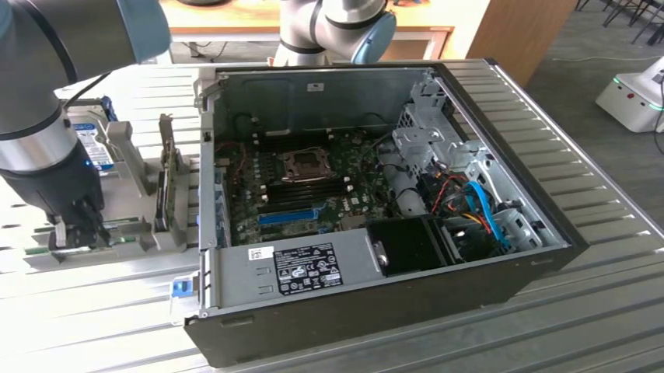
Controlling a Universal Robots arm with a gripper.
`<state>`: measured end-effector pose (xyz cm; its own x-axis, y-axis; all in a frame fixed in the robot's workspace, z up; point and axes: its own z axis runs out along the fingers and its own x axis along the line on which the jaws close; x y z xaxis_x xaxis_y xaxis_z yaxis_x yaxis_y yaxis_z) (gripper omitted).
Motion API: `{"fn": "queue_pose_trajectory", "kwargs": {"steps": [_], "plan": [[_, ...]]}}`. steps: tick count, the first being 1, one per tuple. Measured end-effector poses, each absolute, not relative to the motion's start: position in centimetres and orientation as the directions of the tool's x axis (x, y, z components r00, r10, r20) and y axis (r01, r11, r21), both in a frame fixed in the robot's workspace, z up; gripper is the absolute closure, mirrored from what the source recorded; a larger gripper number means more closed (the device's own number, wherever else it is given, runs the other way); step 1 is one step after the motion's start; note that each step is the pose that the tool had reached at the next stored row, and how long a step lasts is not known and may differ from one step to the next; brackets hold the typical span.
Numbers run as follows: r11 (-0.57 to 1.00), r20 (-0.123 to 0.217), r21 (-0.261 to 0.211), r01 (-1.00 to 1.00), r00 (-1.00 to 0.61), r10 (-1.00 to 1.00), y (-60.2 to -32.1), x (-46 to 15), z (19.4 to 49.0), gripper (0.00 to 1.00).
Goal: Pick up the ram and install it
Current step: 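Pick up the ram and move it above insertion slot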
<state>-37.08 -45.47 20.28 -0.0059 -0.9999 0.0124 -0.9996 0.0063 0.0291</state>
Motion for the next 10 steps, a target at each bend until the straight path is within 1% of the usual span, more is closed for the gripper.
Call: {"fn": "queue_pose_trajectory", "kwargs": {"steps": [10], "plan": [[0.006, 0.012, 0.029, -1.0, -0.006, -1.0, -45.47, -37.08, 21.14, 0.88]]}}
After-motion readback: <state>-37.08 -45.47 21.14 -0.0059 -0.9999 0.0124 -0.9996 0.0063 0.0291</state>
